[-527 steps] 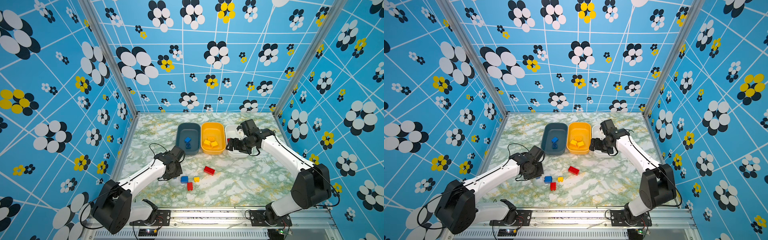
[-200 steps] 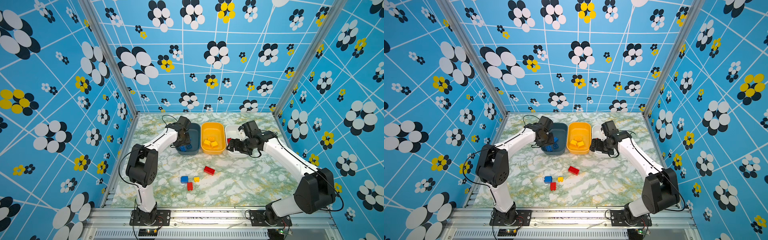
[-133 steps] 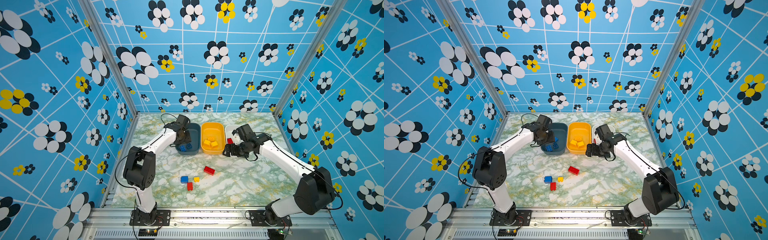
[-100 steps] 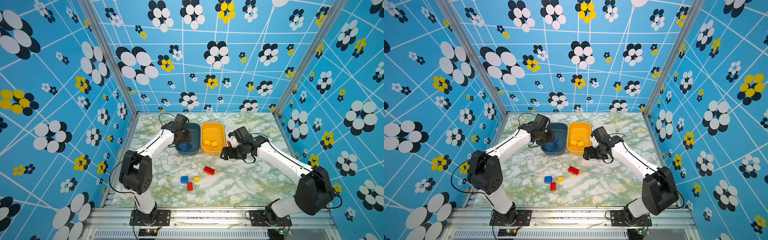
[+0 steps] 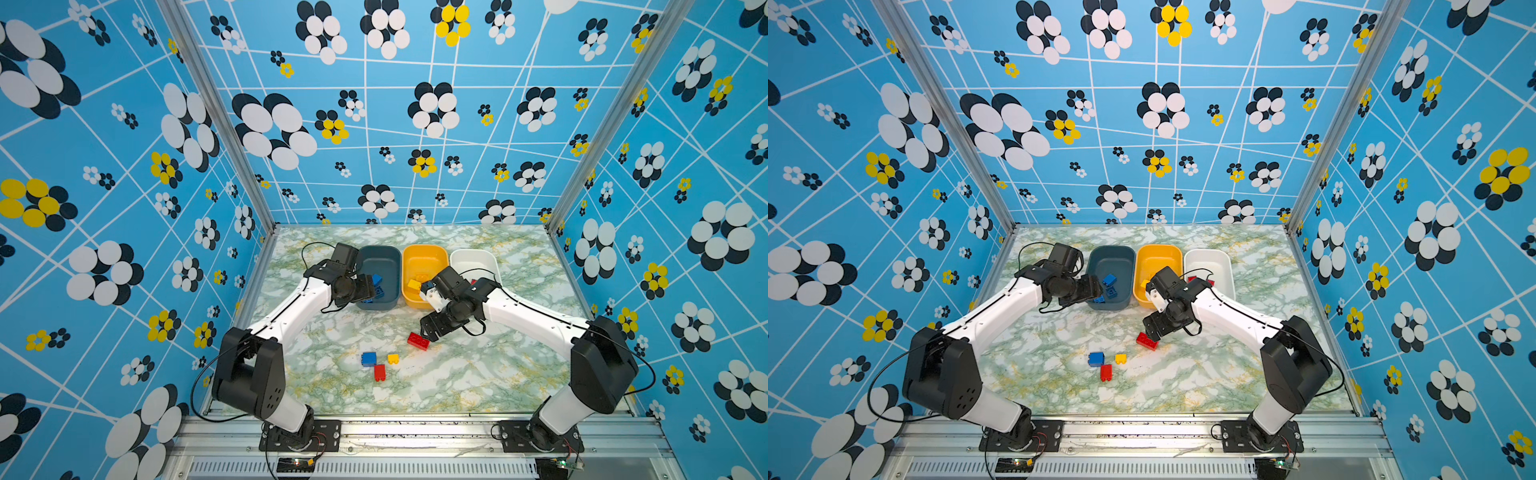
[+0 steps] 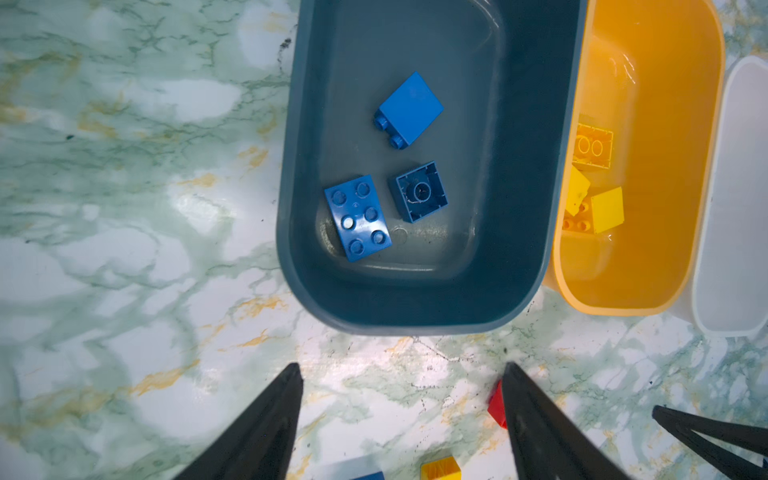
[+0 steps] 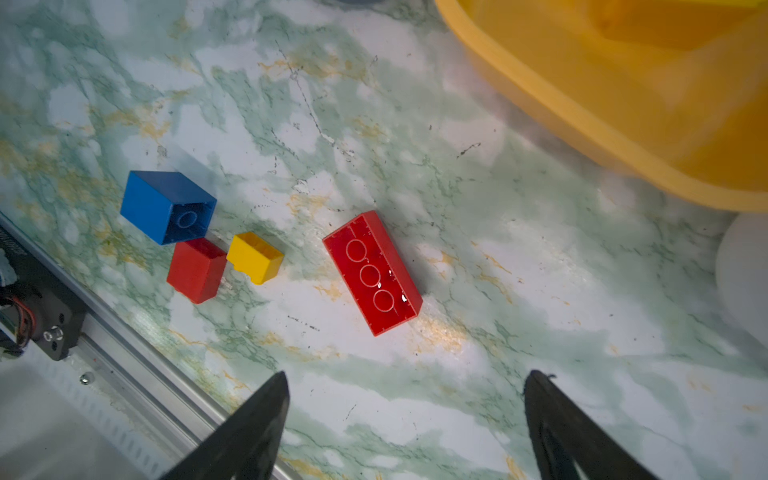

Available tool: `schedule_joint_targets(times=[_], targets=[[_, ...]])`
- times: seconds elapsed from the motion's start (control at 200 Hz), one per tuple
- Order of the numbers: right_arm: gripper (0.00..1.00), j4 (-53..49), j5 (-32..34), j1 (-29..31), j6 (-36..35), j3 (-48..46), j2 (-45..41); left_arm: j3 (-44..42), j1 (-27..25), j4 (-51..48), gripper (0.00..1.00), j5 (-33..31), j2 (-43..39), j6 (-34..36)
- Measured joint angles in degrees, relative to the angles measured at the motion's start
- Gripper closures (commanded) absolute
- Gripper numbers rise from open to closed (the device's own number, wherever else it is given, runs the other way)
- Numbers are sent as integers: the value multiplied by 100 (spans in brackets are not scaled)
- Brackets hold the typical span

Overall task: Sort the legos into containers by color
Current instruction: 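Move the right gripper toward the red 2x3 brick while left gripper withdraws, then lower the right gripper onto the red brick, grasp and lift it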

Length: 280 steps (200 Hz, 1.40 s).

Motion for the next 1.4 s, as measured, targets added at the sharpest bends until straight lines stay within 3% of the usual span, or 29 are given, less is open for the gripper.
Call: schedule_joint_targets(times=[0.55,1.399], targets=[[16,-181,509,544,-485,511,837,-1582,63,-168,18,-28,-2033,-743],[30,-330,813,730,-850,1093,1996,-1878,68,-197,17,-219,-2345,-1084]])
